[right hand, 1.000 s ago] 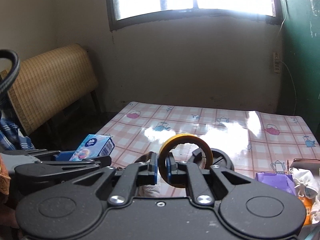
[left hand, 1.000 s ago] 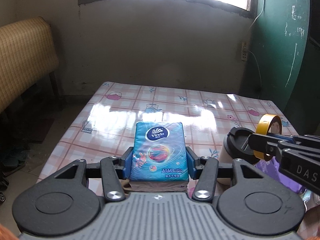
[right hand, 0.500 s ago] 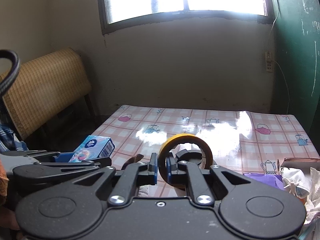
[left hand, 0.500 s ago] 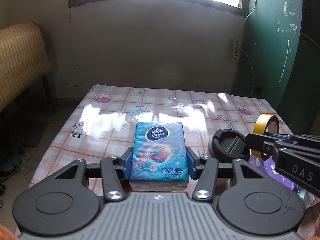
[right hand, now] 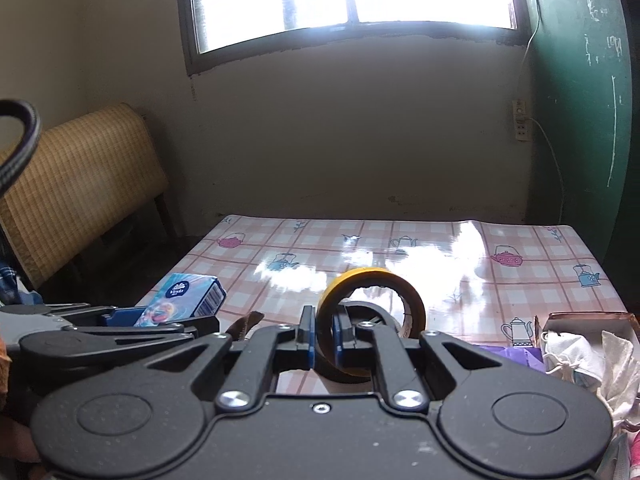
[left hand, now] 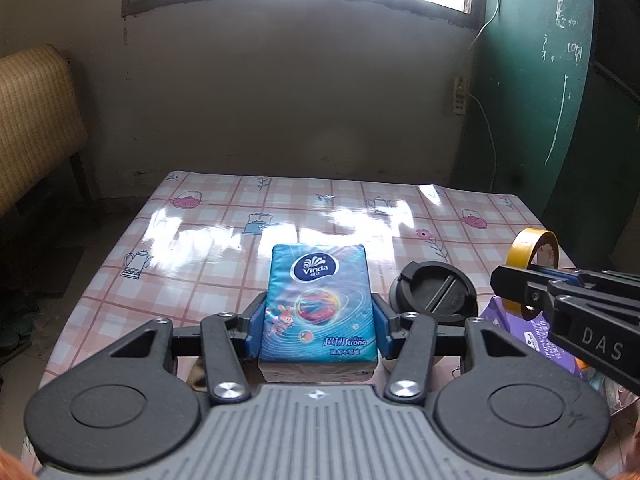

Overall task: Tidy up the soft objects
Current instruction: 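Carry the tissue pack and tape roll in both tools toward the cardboard box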

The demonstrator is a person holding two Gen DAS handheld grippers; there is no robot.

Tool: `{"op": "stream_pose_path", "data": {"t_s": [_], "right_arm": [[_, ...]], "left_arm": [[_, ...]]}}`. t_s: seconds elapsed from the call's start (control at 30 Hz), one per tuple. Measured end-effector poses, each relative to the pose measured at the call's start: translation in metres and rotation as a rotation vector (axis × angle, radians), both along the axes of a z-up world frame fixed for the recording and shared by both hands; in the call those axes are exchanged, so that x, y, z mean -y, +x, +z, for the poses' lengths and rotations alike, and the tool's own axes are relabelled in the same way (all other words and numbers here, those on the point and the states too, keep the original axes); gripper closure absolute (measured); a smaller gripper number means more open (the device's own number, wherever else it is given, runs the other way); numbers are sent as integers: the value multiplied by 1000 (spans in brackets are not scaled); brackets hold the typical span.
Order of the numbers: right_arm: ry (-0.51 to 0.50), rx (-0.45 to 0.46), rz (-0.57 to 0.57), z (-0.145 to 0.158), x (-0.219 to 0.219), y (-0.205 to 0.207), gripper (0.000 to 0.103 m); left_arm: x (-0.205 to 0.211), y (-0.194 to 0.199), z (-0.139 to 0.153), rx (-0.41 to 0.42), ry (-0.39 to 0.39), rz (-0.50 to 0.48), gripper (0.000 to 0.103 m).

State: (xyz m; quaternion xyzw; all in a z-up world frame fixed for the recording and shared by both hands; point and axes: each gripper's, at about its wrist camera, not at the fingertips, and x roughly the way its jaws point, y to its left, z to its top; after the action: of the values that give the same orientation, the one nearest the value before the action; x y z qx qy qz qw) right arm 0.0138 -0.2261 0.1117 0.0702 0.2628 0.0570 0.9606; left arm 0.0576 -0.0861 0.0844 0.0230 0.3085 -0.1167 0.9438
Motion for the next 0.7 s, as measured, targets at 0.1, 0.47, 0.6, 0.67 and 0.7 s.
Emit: {"op": "stream_pose_path", "data": {"t_s": [0.1,0.47,0.6,0.67,0.7], "right_arm": [[2,0,-12,0,6,-1,91],[5,1,-36,0,22,-4,91],[6,3,-43,1,27,-4,91],[5,4,-51,1,31,-4,91],[5,3,-54,1,32,-5,91]], "left_arm": [[4,0,0,1,0,-10,50],[17,-1,0,-3,-2,-39,50],[21,0,0,-4,-4,-48,50],[23,0,1,-4,-3,-55,50],[25,0,1,-3,-2,-58,50]]}}
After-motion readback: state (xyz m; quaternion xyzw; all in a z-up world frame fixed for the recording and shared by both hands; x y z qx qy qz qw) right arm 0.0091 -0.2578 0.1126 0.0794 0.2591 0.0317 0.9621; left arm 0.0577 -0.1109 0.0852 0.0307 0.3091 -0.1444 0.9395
